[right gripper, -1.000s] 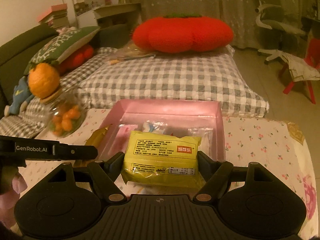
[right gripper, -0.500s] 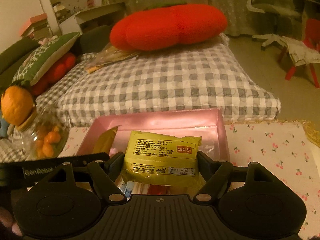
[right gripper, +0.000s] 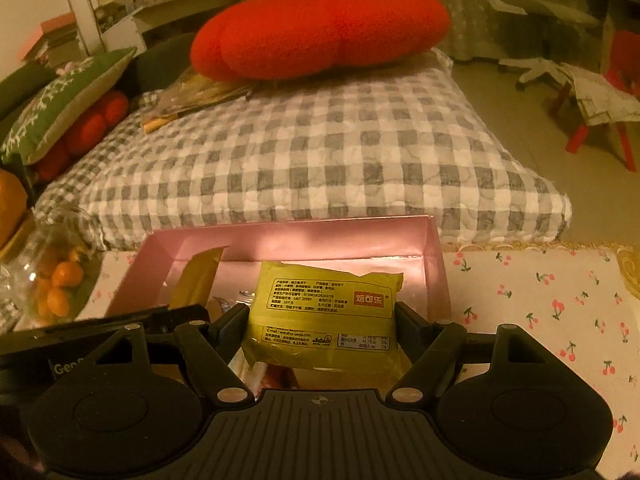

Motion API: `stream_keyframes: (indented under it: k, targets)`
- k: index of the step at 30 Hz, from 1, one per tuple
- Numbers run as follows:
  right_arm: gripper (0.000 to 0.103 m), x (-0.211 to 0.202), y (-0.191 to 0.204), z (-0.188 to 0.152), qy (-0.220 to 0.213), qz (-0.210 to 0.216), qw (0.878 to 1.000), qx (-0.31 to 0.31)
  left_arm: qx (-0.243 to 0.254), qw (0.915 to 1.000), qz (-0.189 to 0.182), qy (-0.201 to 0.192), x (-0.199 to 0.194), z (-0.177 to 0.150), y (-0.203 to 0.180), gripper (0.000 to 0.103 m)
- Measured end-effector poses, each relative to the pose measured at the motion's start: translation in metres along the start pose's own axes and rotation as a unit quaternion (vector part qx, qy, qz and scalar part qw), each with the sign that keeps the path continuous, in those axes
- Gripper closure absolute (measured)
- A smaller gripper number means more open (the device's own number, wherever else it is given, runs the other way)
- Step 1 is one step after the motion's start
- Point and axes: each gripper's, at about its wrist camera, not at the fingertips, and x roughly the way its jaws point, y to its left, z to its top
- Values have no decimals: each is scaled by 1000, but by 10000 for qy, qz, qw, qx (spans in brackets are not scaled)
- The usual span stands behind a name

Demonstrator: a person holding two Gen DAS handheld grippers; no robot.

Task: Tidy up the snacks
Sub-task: 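Carry both packets into the box and open both tools, then withdraw both tools from the box toward the remaining snacks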

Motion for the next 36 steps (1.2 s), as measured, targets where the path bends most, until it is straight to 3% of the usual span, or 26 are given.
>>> stream_keyframes:
  k: [8,9,22,36]
  targets:
    - [23,0,-2,1,18,37,9999,-125,166,9998,24,-96,0,-1,-5,73]
    - [18,-1,-3,0,43,50,9999,-134,190,9997,42,-130,-2,-1,-5,71]
    - [11,-62,-5,0,-254,-78,9996,-59,318,9986,251,-349,-52,-7,-7,33]
    - [8,-126,10,-34,-339,-248,9988,-247,647,9966,429,-264,-113,-36,-9,12]
